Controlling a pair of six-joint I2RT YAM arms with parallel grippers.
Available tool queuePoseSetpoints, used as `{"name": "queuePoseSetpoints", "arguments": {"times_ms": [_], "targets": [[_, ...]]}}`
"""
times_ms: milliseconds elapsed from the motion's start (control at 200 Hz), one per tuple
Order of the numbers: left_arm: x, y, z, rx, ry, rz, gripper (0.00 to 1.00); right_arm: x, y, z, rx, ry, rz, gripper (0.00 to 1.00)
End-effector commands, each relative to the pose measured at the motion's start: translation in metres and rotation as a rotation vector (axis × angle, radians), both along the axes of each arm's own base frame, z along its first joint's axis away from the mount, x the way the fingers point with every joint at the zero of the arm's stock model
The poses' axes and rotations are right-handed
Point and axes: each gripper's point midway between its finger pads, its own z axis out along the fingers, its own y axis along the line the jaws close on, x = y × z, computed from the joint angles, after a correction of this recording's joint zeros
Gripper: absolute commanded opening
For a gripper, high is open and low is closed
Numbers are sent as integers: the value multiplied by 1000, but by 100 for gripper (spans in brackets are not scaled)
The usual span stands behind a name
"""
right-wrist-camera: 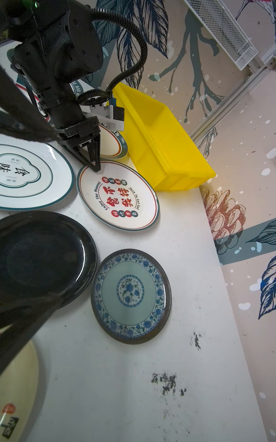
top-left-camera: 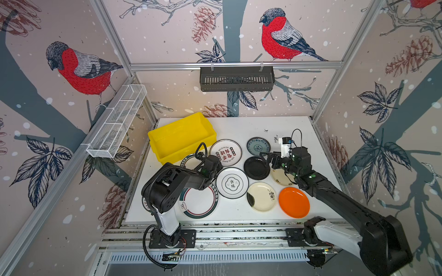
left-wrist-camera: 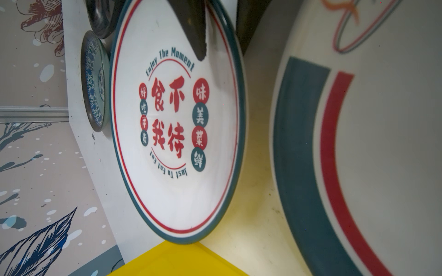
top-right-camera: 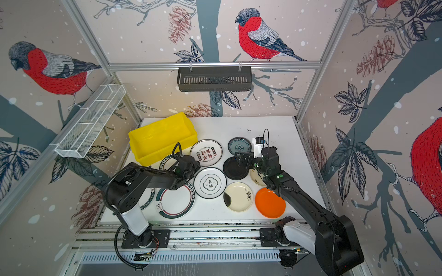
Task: Place the plates into the plastic bin on the countertop
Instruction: Pick up the plate from the top-center of the table.
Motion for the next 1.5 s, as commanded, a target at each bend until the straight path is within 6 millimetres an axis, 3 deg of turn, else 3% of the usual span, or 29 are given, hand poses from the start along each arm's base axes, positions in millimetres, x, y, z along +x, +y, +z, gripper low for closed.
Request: {"name": "queuePoseSetpoints", "arguments": {"times_ms": [0, 396, 526, 731, 997, 1097, 1232, 1493], "targets": [[7, 5, 3, 14, -17, 39, 23, 2, -3, 1, -7, -13, -14, 100], [15, 1, -3, 33, 18, 49, 22, 3, -6, -7, -27, 11, -34, 100], [17, 2, -7, 62, 34, 53, 15, 3, -6, -7, -27, 13, -34, 100], [20, 1, -9, 84, 40, 49, 14, 3, -8, -10, -32, 15, -44, 100], [23, 2, -8, 111, 36, 45, 0, 4, -10, -11, -37, 17, -56, 100], [24, 1, -8, 114, 34, 41, 0, 4, -10, -11, -38, 18, -56, 100], [26, -1, -2, 109, 17, 29, 0, 4, -11, -12, -41, 19, -58, 100], [31, -4, 31, 109, -55, 2, 0, 5, -10, -12, -40, 18, -57, 100]]}}
